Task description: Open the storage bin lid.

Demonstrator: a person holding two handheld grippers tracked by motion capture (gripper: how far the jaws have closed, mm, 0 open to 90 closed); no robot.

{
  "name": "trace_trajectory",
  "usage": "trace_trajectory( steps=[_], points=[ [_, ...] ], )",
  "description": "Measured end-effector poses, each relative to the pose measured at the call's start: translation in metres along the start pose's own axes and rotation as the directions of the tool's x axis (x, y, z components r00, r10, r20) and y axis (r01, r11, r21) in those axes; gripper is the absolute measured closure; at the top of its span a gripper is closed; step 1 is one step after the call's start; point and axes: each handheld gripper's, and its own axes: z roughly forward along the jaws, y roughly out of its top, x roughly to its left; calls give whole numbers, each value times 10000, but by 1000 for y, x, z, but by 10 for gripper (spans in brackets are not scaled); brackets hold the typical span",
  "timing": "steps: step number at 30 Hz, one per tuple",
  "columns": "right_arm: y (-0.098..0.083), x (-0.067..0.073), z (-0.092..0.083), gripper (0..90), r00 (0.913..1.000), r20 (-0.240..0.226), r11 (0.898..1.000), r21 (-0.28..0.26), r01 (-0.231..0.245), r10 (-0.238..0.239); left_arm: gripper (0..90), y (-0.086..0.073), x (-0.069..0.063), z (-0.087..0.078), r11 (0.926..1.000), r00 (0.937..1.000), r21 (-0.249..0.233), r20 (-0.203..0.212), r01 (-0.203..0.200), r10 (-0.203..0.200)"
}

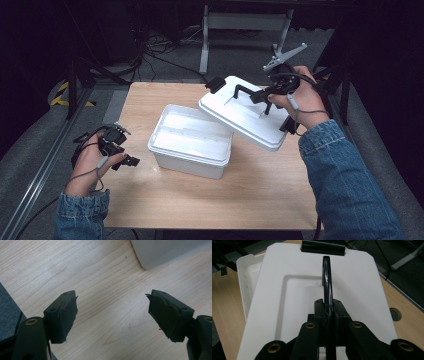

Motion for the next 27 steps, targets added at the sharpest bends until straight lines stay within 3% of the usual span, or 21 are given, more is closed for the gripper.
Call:
trace_trajectory(
  steps=[14,27],
  points=[
    [-35,-32,-14,845,9916,791,9947,21,-1030,1025,238,0,-1,1,10000,10000,32,-12,50,-50],
    [-66,-60,-10,845,9691,1337,9777,55,-2101,2075,236,1,-1,2,9999,10000,96,-18,-30,31]
  ],
)
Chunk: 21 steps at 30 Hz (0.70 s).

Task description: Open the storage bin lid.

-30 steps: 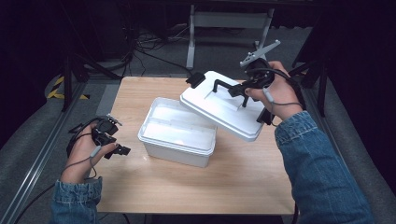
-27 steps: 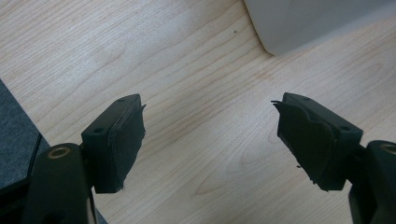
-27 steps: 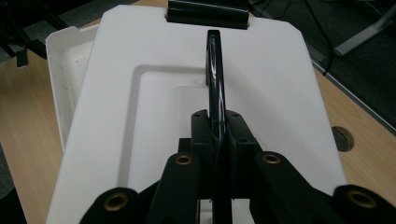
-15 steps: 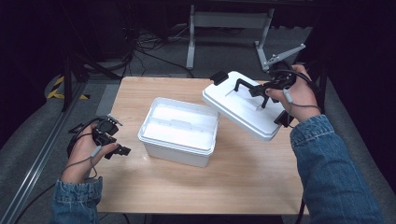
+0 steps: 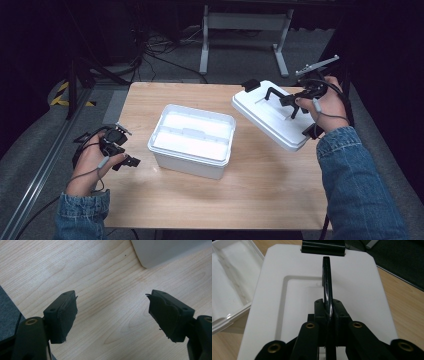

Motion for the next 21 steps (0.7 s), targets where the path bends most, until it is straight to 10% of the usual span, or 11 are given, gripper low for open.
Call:
trace_trajectory(
  steps=[21],
  points=[
    [-52,-27,52,845,9960,328,9961,296,-837,827,232,0,0,1,10000,10000,47,-23,81,-81]
  ],
)
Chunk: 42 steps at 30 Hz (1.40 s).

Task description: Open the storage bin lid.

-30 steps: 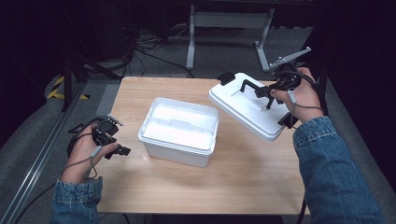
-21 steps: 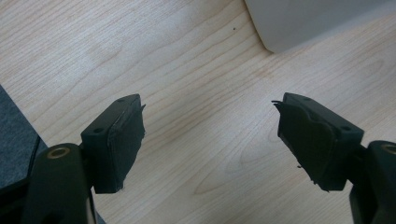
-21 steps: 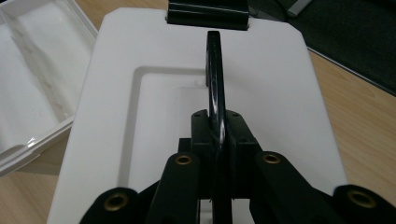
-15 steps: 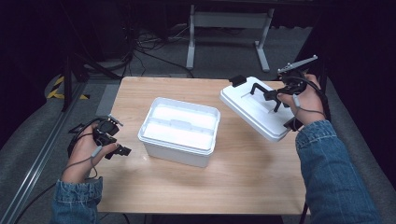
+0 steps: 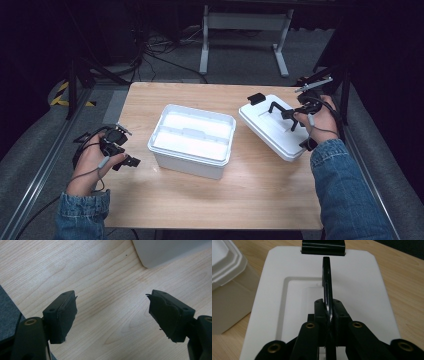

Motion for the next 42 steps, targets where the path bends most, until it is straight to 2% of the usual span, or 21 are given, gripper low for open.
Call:
trace_trajectory(
  steps=[6,8,11,18,32,39,42],
  points=[
    [-14,-5,19,845,9998,-128,9998,143,-164,166,232,1,0,1,10000,10000,27,-9,-96,96],
    [-18,-6,24,845,9997,-173,9996,196,-179,183,232,0,0,1,10000,10000,33,13,9,-9],
    [-24,-8,31,845,9995,-190,9995,194,-243,247,232,0,1,0,9999,9999,56,-42,-140,140],
    [-34,-11,42,845,9994,-188,9990,340,-287,293,232,1,0,1,9999,10000,71,-15,-85,85],
    [-50,-16,53,845,9979,-259,9966,591,-572,588,231,0,-1,1,10000,10000,38,-8,-90,90],
    [-57,-19,56,844,9961,-452,9959,523,-740,764,230,1,0,1,9997,9997,119,-85,-213,214],
    [-60,-20,58,842,9942,-535,9942,580,-906,937,230,1,-1,1,9999,10000,73,-22,-89,90]
  ],
)
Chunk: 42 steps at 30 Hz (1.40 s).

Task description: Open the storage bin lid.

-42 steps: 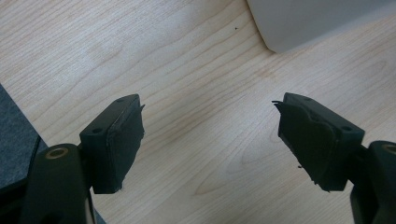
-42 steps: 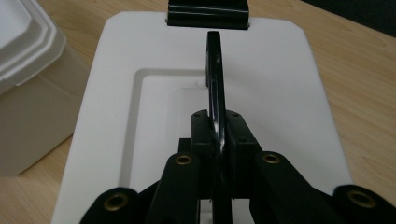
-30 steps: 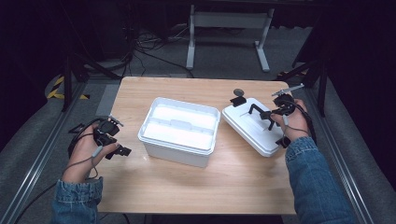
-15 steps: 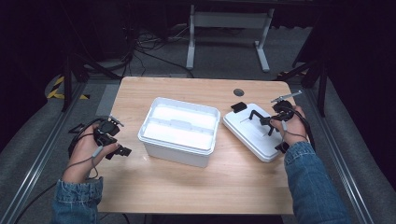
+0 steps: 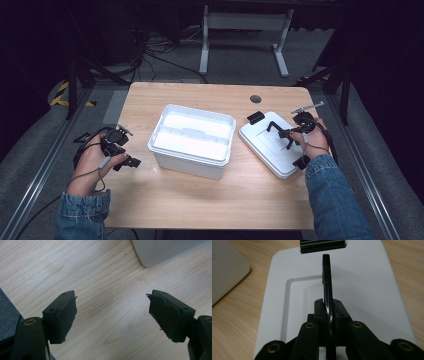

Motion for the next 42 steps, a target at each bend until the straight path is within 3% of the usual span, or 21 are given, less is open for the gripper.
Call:
trace_trajectory(
  steps=[4,9,11,13,20,28,34,39,42],
  points=[
    [-3,-2,3,804,9993,194,9990,297,-331,325,229,0,0,1,10000,10000,58,15,-16,16],
    [-4,-6,-2,662,9950,514,9958,-385,-832,851,229,1,-1,1,10000,10000,67,55,-59,59],
    [-3,-6,-6,617,9945,620,9952,-556,-805,839,229,1,-1,1,9999,9999,95,56,93,-94],
    [-3,-5,-9,581,9939,716,9943,-718,-789,840,228,2,-1,2,9999,10000,89,4,-86,86],
    [-3,-1,-15,541,9936,801,9927,-965,-717,796,226,3,-3,3,9998,9999,147,21,-102,102],
    [1,17,-26,525,9968,795,9922,-1243,20,79,224,4,-2,2,9998,9998,121,-27,-183,184],
    [3,40,-44,515,9969,487,9844,-1616,692,-621,224,1,-1,2,9999,10000,122,-24,-6,7],
    [0,57,-57,505,9956,257,9789,-1818,929,-897,223,-6,-2,0,9999,10000,107,-5,-63,63],
    [-6,74,-68,498,9922,81,9731,-1946,1233,-1241,219,-10,-2,-1,10000,10000,68,-18,19,-19]
  ],
)
